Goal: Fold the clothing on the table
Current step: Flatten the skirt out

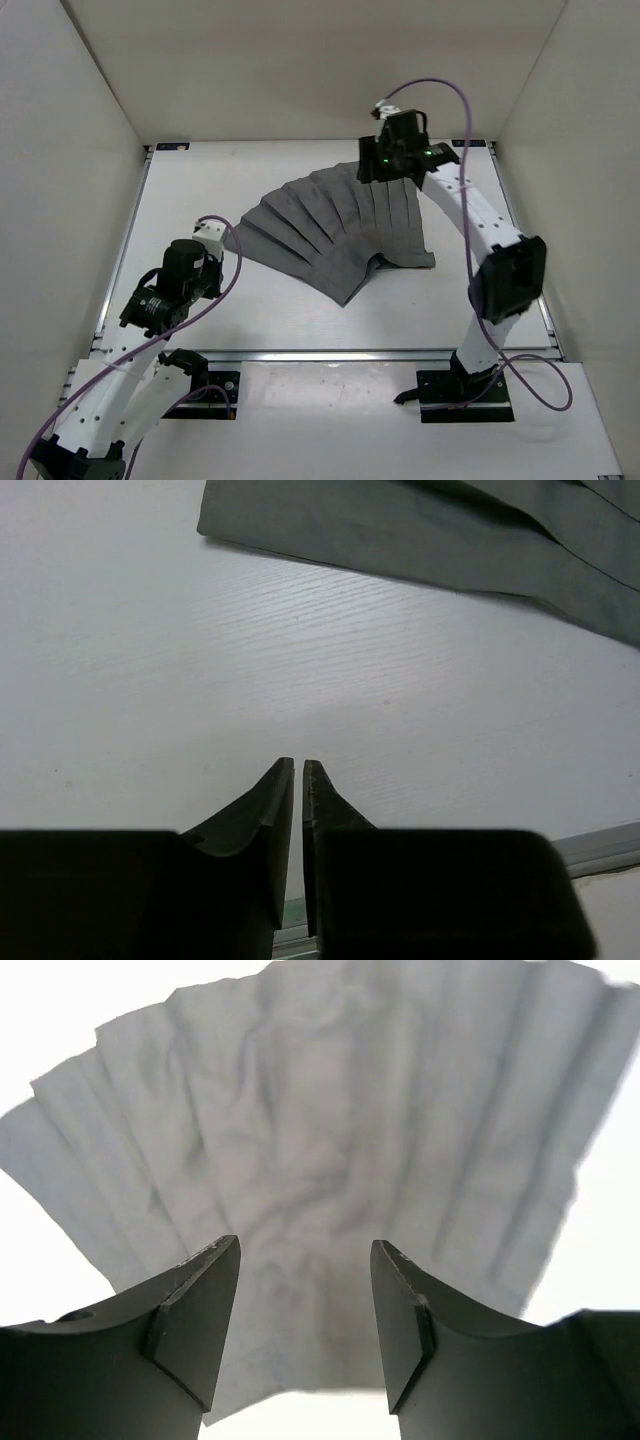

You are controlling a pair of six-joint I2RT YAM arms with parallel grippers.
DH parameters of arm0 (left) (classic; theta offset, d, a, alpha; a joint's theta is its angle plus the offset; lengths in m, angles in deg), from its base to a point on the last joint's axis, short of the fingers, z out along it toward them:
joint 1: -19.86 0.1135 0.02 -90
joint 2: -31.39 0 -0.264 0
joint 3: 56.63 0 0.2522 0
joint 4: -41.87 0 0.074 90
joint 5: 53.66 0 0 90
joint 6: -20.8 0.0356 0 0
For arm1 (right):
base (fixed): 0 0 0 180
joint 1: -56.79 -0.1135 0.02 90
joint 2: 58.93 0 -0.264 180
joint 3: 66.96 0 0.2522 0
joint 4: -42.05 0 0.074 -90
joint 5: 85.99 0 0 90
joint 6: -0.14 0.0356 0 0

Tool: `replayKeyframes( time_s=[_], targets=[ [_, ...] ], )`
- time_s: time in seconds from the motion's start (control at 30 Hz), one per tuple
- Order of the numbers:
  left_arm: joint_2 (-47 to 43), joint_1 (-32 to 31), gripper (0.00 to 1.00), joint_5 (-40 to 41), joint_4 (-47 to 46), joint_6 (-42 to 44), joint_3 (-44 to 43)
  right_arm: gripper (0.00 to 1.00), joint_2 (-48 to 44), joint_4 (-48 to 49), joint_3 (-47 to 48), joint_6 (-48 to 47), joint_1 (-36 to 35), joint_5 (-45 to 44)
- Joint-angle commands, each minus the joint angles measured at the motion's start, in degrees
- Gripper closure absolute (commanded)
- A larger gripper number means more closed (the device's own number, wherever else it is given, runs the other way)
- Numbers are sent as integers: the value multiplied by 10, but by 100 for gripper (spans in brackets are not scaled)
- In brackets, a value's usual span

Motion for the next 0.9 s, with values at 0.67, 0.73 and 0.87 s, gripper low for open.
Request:
replayKeyframes(
  time_s=[0.67, 0.73, 0.87],
  targets=[
    [92, -102, 47, -181, -361, -300, 81, 36, -227, 70, -432, 61, 174, -36],
    [157, -131, 42, -179, -415, -344, 98, 34, -217, 83, -440, 59, 194, -36],
    [241, -171, 39, -158, -462, -378, 101, 35, -194, 96, -447, 66, 216, -26]
  ],
)
